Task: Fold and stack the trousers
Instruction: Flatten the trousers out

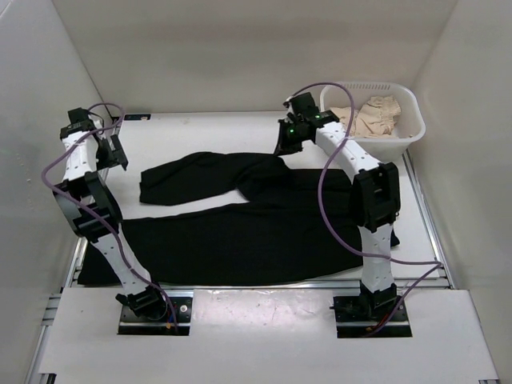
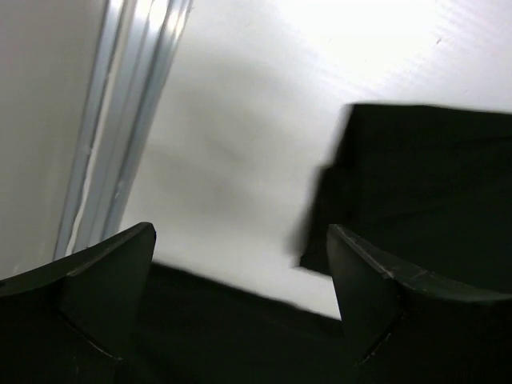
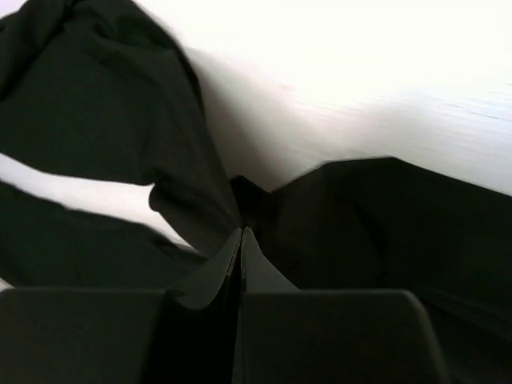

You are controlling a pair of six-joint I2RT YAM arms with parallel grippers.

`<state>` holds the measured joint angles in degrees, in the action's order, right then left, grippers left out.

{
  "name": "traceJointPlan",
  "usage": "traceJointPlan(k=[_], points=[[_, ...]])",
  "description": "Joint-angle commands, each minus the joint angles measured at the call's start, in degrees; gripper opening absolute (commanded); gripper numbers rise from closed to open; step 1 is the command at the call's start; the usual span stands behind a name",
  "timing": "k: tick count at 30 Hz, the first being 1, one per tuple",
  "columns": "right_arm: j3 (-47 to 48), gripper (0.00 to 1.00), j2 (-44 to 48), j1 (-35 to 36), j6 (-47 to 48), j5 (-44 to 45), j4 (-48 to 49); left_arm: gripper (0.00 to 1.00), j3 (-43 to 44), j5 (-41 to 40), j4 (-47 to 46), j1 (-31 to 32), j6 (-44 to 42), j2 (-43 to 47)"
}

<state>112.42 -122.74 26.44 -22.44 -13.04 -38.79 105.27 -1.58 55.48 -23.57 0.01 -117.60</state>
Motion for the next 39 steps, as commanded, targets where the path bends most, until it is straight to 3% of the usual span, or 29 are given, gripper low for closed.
traceJointPlan(k=[1,3,4,7,10,16,22,24,25,26,27,29,34,39], points=[[-1.4,0.0,1.3,-1.2,0.2,-0.2,-4.7,1.0,-5.2,-4.5,-1.6,-2.1,0.0,5.4],[-1.4,0.04,1.3,-2.4,0.2,-0.2,-4.7,1.0,-8.4,-1.3,-1.6,-2.6,0.0,4.8],[-1.4,0.27,0.6,-2.4,-0.6,-0.2,-4.7,1.0,-9.0,0.2,-1.6,-2.6,0.0,3.7],[2.1,0.74,-1.8,-2.4,-0.6,-2.0,-5.8,1.0,-10.5,5.1,-0.2,-1.4,0.0,2.5],[2.7,0.85,-2.5,-2.4,-0.6,-0.3,-6.3,1.0,-11.2,9.8,0.3,2.4,0.0,1.9],[0.9,0.87,1.6,-3.7,0.6,2.6,-7.5,1.0,-7.1,12.6,0.3,7.0,0.0,-3.7],[-4.0,0.87,7.5,-6.5,1.1,4.9,-7.5,0.96,-6.6,5.0,2.6,10.5,0.0,-10.5],[-6.4,0.87,10.0,-7.4,1.1,5.0,-6.9,0.82,-6.6,4.4,2.0,11.0,0.0,-12.5],[-7.0,0.87,10.8,-8.2,1.1,5.6,-6.9,0.69,-6.6,3.7,2.0,11.0,0.0,-13.0],[-7.0,0.87,12.1,-9.0,1.1,6.1,-6.9,0.52,-6.1,3.7,2.0,11.0,0.0,-13.0],[-7.9,0.87,12.8,-10.1,0.6,7.0,-6.9,0.14,-6.0,3.7,2.0,11.0,0.0,-13.5],[-9.1,0.87,14.9,-11.2,0.6,7.7,-7.6,0.14,-7.1,3.7,2.6,11.0,0.0,-12.0],[-14.3,0.89,20.0,-16.1,-0.6,13.3,-10.0,0.14,-9.8,-1.4,5.9,7.5,0.0,2.3],[-21.5,0.89,21.8,-18.7,-0.6,15.1,-12.0,0.14,2.6,-5.6,11.4,3.0,0.0,10.1]])
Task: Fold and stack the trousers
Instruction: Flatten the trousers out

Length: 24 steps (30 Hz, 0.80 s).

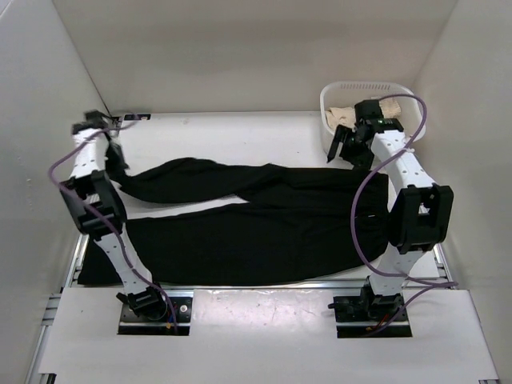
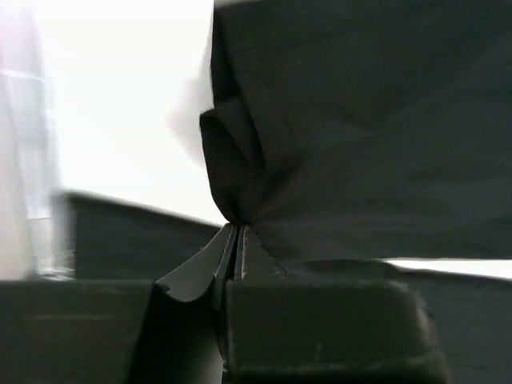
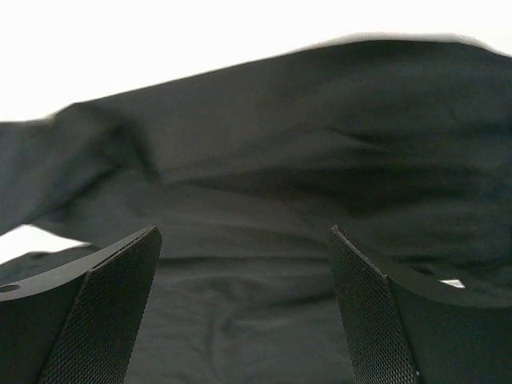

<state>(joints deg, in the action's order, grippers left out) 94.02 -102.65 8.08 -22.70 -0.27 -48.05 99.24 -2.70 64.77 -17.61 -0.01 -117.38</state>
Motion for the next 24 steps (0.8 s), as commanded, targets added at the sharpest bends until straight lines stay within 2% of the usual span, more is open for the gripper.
traceJointPlan(k=[1,3,7,12,19,23,24], points=[[-3.9,0.89,1.8,-0.3,-0.3,2.8,-2.0,0.14,11.2,-4.5,3.2,-3.0,0.0,9.9],[-4.5,0.89,2.3,-0.3,-0.3,2.1,-1.3,0.14,17.6,-3.1,5.8,-1.2,0.0,8.6],[-5.3,0.89,1.1,-0.3,-0.3,1.0,-0.3,0.14,23.3,-0.4,5.8,0.6,0.0,1.7],[-2.3,0.89,-1.8,-0.3,2.4,1.0,-0.9,0.14,38.4,1.3,4.5,0.6,0.0,-12.9],[0.9,0.89,-5.6,-0.3,3.6,-0.7,-2.0,0.14,38.8,0.6,-12.4,0.6,0.0,-19.9],[0.9,0.89,-5.6,0.2,3.6,-2.1,-2.0,0.14,42.3,-4.6,-17.3,0.6,0.0,-22.4],[0.9,0.89,-5.6,0.2,3.6,-2.1,-2.0,0.45,42.3,-5.5,-17.8,0.6,0.0,-22.9]])
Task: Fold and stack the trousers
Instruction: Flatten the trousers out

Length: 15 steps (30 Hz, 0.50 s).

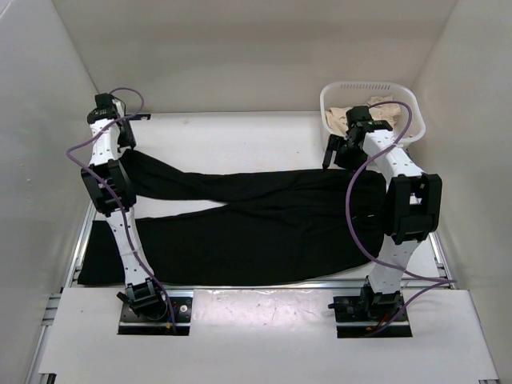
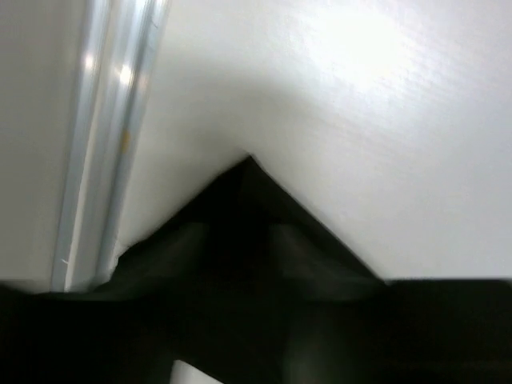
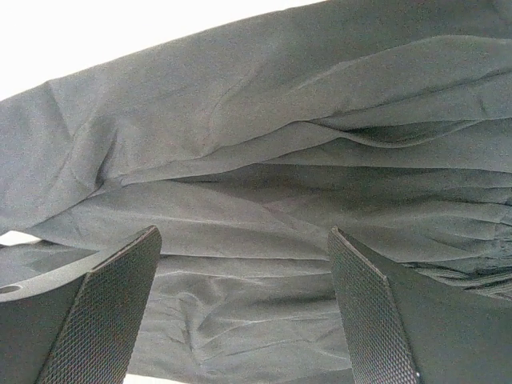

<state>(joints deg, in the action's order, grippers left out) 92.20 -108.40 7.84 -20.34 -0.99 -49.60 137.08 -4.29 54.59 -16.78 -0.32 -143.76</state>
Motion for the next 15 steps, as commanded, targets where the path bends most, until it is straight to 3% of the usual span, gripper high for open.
traceJointPlan(k=[1,3,9,12,15], points=[[2.7,0.89,0.1,0.9,1.3,-1.4,-0.5,0.68,3.7,-4.6,-8.3,-0.2,0.3,4.0],[2.7,0.89,0.8,1.0,1.3,-1.4,-0.5,0.99,-0.7,-5.4,-8.3,-0.2,0.3,5.9],[0.5,0.9,5.9,0.4,0.1,2.0,-3.1,1.0,-21.5,0.2,-8.3,-6.0,0.3,18.8],[0.5,0.9,7.4,-1.9,-2.7,3.4,-5.0,1.0,-29.7,0.8,-8.3,-8.4,0.3,20.5],[-0.7,0.9,8.6,-7.1,-5.3,3.5,-5.0,1.0,-32.4,1.3,-8.3,-9.8,0.3,18.9]])
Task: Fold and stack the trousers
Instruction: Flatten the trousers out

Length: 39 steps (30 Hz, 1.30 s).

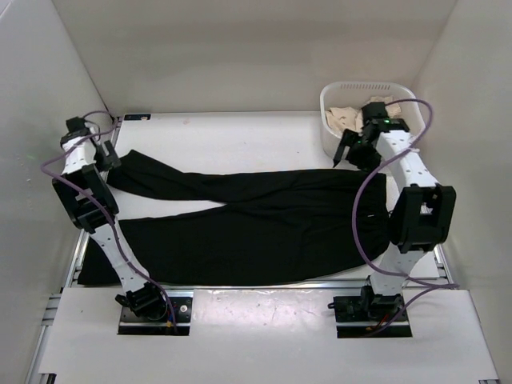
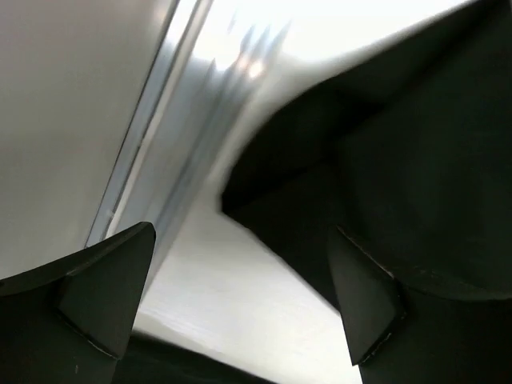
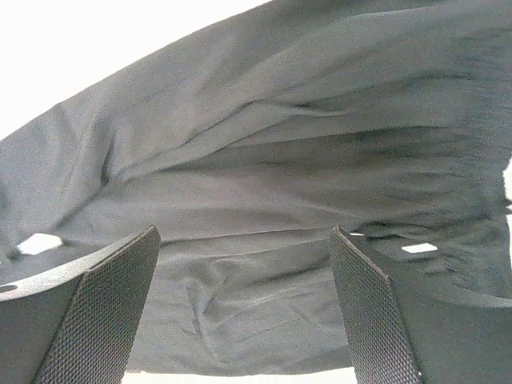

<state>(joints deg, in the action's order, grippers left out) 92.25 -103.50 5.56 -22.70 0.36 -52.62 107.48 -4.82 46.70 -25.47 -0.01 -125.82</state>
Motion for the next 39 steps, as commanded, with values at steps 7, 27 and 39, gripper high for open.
traceJointPlan(k=[7,27,39], points=[[-4.9,0.91,1.3,-14.3,-8.7,-2.2,4.4,1.0,-4.5,3.8,-0.4,-0.5,0.0,-4.8],[-7.5,0.91,-10.3,-17.9,-31.2,9.2,18.5,0.86,-10.9,-5.2,-1.0,-1.9,0.0,6.3],[-10.1,0.32,-15.9,-17.9,-33.8,10.7,17.2,1.0,2.5,5.1,1.5,4.4,0.0,2.5]])
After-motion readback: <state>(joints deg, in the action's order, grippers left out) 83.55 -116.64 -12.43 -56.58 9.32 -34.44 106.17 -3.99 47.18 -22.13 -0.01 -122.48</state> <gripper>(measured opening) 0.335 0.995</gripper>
